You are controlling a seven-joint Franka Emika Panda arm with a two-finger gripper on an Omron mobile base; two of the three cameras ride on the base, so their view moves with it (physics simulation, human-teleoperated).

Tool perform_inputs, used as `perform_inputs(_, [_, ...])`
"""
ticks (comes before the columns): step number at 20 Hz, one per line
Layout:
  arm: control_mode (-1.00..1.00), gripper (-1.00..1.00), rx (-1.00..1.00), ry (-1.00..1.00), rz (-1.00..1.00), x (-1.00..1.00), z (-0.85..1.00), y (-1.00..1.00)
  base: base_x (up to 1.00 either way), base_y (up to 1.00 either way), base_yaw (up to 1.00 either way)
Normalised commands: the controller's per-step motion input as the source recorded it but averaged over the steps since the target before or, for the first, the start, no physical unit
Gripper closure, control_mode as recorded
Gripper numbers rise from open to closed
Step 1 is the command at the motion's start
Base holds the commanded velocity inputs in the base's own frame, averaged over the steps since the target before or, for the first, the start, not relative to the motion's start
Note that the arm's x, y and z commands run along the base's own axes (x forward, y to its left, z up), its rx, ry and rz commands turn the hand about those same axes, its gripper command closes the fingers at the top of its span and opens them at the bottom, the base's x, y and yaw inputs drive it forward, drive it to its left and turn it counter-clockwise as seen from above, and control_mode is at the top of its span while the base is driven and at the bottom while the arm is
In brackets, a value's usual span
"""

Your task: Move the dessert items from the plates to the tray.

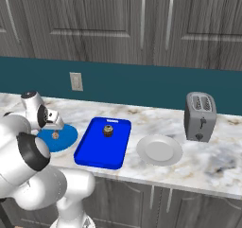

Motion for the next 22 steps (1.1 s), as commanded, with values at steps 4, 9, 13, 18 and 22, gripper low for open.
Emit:
perform_inputs(4, [-1.00, -1.00, 0.00, 0.00, -0.13, 0.07, -0.08, 0.00, 0.00, 0.00, 0.00])
perform_inputs(9, [-1.00, -1.00, 0.00, 0.00, -0.18, 0.10, -0.13, -0.09, 0.00, 0.00, 0.00])
perform_inputs(13, [-1.00, -1.00, 0.00, 0.00, -0.15, 0.16, -0.08, -0.02, 0.00, 0.00, 0.00])
perform_inputs(18, [-1.00, -1.00, 0.00, 0.01, -0.09, 0.21, -0.11, 0.00, 0.00, 0.00, 0.00])
perform_inputs(22, [-1.00, -1.00, 0.00, 0.05, -0.02, 0.08, -0.16, 0.00, 0.00, 0.00, 0.00])
